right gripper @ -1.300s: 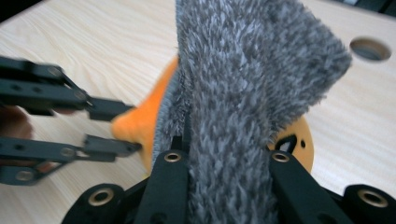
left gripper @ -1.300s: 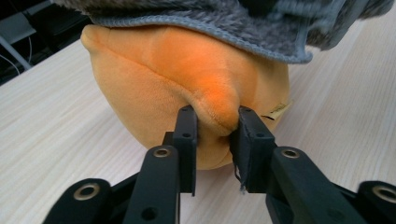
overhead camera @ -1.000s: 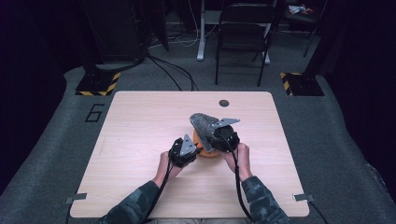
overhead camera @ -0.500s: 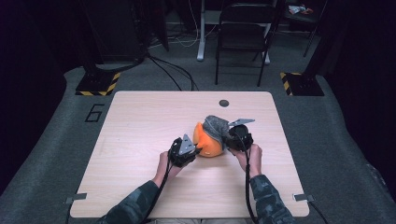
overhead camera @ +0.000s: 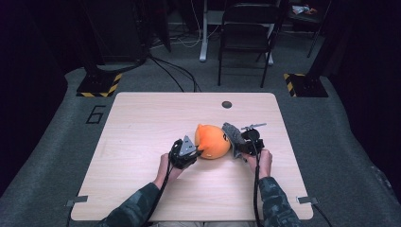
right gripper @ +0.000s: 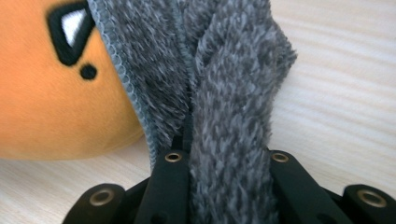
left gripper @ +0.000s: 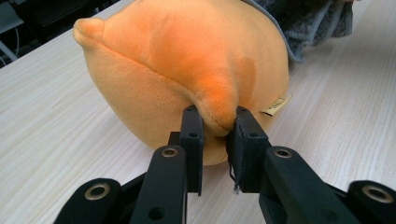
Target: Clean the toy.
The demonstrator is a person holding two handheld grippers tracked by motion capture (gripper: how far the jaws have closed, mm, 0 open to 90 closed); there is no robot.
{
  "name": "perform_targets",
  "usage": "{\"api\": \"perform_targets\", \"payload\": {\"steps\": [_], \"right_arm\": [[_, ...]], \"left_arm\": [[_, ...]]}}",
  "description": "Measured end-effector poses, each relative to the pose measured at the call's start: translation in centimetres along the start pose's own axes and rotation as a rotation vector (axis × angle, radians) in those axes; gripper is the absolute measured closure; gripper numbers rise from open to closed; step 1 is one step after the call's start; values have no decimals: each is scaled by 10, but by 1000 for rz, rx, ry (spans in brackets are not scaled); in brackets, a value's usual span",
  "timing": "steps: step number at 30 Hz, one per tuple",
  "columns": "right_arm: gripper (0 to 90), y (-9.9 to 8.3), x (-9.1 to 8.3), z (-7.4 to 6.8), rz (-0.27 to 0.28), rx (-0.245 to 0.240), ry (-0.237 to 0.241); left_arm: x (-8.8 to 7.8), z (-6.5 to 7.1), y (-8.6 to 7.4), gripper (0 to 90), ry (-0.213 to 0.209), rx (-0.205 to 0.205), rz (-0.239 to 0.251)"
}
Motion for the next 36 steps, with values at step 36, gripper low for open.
{"api": "perform_targets", "payload": {"steps": [36], "right_arm": [[787, 43, -30, -86, 143, -255, 25]], "left_arm": [[-2, -1, -3, 776, 40, 19, -25]]}}
Point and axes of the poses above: each handheld gripper's, and its own axes: x roughly forward along the jaws, y roughly out of its top, z roughly to its right, the point moved 10 cm from there along x, roughly forward along the jaws, and after that the axes turned 1 degree about -x, right-handed, at the moved point
